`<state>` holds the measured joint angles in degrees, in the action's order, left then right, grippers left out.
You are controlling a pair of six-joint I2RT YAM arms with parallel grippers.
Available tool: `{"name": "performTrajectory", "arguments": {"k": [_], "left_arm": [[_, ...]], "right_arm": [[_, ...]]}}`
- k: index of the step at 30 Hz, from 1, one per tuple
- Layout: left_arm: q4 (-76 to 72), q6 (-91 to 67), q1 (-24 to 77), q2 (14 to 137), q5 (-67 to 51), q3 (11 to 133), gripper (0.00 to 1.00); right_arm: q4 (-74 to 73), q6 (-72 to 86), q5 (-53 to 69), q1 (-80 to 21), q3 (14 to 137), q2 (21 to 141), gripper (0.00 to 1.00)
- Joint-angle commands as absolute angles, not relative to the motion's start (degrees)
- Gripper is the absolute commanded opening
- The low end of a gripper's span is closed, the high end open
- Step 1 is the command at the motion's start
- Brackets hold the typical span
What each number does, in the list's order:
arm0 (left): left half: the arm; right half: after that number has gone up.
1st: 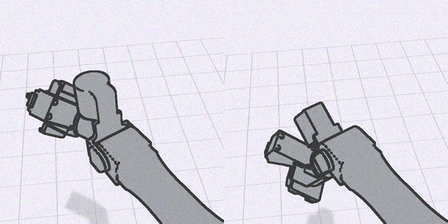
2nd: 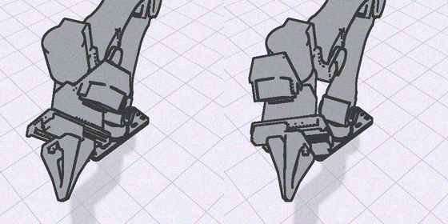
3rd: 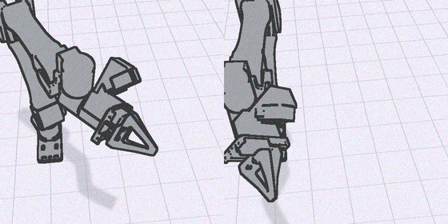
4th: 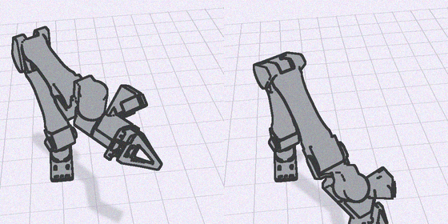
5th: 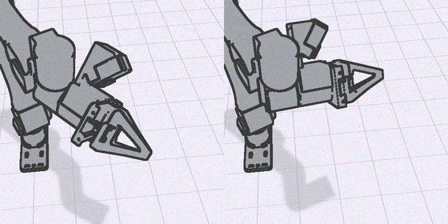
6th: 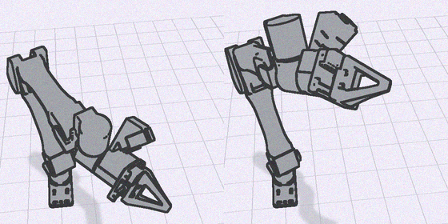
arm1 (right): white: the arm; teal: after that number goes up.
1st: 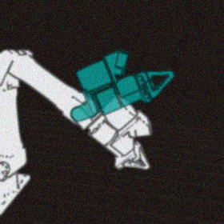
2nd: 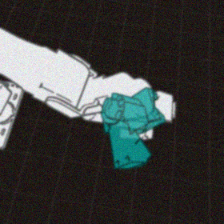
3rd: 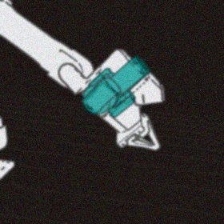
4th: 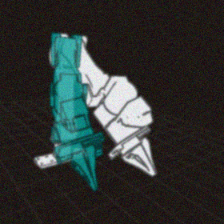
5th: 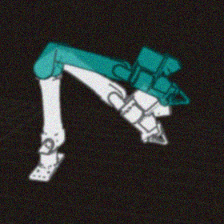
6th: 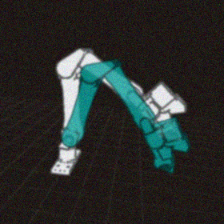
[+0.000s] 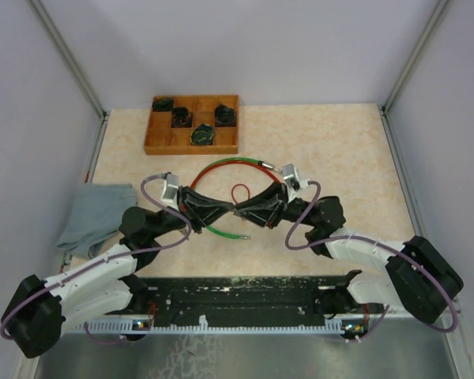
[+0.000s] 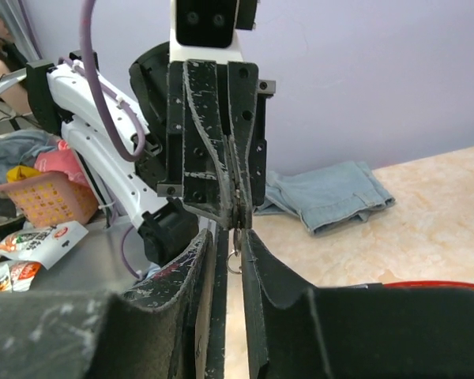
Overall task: Unlock with the key
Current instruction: Pick up the key from the center of the board.
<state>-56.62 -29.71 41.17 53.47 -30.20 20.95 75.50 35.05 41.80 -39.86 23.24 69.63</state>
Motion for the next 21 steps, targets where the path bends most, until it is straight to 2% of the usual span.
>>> {"name": "performTrajectory", "arguments": {"k": [1,21], "left_arm": [[-58.56,-29.60,41.48,52.47,-28.28,20.24,0.00],[-61.44,-31.23,41.73,53.77,-27.70,19.86,0.00]], "right_arm": [[74.62,33.48,41.62,-39.62,24.06,66.64,0.21],[75.14,35.49,36.53,-41.17,25.06,69.53,0.25]]}}
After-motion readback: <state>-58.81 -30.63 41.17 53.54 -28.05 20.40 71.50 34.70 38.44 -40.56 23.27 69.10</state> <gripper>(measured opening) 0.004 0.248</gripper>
